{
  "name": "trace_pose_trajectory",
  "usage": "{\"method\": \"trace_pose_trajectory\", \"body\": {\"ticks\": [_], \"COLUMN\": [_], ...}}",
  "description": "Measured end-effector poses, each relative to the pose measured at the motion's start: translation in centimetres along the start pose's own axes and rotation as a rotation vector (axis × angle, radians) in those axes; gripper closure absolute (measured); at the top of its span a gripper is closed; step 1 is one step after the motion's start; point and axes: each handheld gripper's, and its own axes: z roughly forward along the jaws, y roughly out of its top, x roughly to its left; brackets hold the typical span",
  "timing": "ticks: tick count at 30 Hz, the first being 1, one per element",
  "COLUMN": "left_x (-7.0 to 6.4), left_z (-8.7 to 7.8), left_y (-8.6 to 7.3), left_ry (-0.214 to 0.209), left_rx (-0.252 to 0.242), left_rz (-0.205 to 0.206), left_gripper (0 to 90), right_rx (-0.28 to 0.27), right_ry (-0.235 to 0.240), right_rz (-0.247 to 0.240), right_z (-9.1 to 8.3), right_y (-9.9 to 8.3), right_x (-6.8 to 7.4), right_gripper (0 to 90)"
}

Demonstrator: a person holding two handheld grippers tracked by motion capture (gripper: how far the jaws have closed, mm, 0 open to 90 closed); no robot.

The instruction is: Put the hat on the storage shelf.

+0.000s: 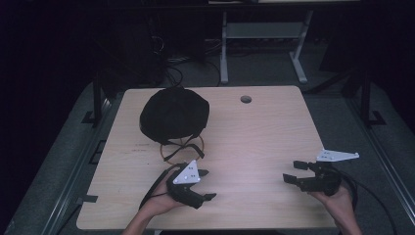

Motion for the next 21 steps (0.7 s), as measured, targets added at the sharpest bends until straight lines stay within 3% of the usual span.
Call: {"method": "trace_pose_trajectory", "body": {"ticks": [21], "left_x": [-0.2], "left_z": [0.3], "left_y": [-0.1], "left_ry": [-0.009], "left_rx": [0.011], "left_rz": [-0.004], "left_gripper": [24.9], "right_rx": [-0.024], "right_ry": [-0.009], "right_rz": [0.008], "right_z": [-0.8], "right_y": [-2.5], "right_x": [0.5], "right_gripper": [17.5]}}
